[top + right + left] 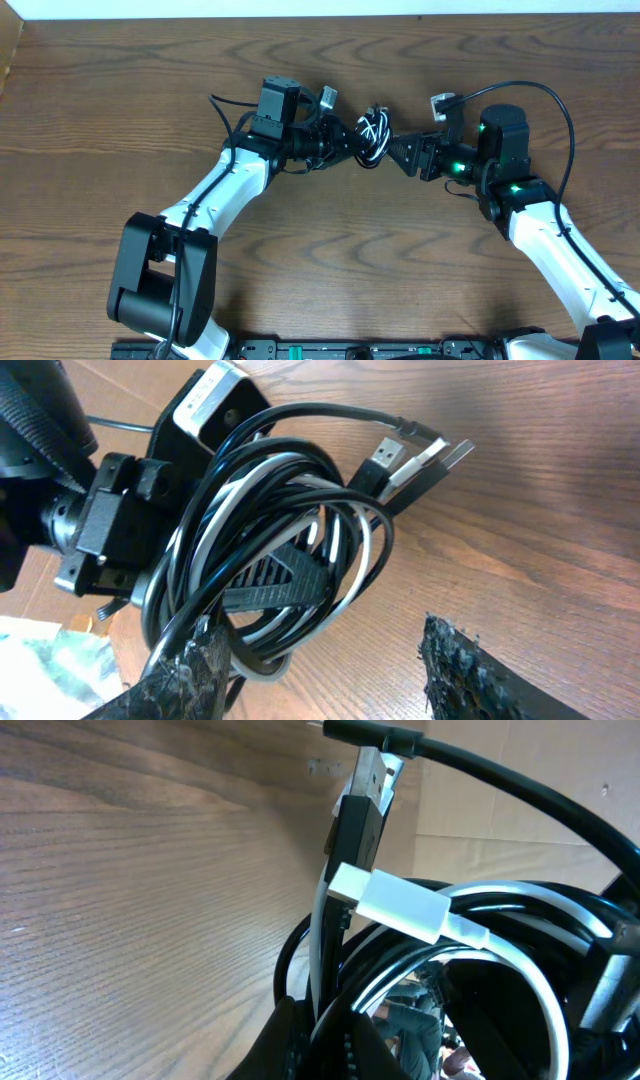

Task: Untangle cables

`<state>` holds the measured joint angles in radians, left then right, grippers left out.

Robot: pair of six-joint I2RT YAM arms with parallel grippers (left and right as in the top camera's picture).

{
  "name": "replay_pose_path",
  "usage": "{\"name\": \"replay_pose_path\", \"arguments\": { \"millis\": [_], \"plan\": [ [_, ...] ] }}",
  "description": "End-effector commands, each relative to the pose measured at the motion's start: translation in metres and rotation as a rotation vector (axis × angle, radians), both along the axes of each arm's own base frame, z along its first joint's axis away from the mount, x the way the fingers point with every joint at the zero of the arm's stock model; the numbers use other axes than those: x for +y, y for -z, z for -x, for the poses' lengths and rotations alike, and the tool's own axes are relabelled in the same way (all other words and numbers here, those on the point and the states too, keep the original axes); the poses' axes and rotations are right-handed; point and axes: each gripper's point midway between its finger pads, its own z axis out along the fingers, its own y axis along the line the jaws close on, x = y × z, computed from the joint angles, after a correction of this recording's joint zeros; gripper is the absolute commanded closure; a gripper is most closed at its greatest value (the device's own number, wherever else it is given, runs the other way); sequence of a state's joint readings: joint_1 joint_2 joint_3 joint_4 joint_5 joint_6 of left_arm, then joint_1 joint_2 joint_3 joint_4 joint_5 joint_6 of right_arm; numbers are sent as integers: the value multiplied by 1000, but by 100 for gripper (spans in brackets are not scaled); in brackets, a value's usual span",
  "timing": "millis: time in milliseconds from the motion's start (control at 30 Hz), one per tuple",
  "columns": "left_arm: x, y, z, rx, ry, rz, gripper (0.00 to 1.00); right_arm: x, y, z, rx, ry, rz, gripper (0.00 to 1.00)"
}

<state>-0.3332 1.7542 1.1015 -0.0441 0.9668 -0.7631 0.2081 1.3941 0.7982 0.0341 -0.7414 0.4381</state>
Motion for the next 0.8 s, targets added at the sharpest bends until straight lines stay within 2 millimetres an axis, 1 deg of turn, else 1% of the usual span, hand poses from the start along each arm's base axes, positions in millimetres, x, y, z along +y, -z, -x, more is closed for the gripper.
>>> {"name": "replay_pose_path", "arguments": {
  "millis": [0, 167, 200, 233, 400, 500, 567, 633, 767],
  "plan": [
    [-3, -9, -1, -19, 7, 15, 93, 9, -9, 9, 4, -69, -44, 43],
    [-2, -10, -7, -50, -14, 5, 93, 9, -1, 16, 60, -76, -39, 44],
    [-1, -9, -9, -53, -24, -3, 93, 8, 1, 17, 72, -76, -36, 43],
    [1, -8, -11, -56, -35, -11, 93, 8, 2, 18, 74, -77, -33, 41],
    [11, -5, -20, -67, -70, -29, 92, 8, 4, 19, 68, -84, -23, 40],
    [9, -8, -17, -57, -54, -10, 93, 6, 5, 16, 55, -72, -5, 39],
    [4, -10, -11, -51, -24, 9, 93, 2, 7, 11, 47, -38, 17, 38],
    [-5, -12, -3, -47, 10, 21, 93, -5, 10, 0, 24, 22, 55, 38],
    [-9, -12, 0, -48, 22, 21, 93, -6, 11, 0, 25, 28, 59, 38]
  ]
}}
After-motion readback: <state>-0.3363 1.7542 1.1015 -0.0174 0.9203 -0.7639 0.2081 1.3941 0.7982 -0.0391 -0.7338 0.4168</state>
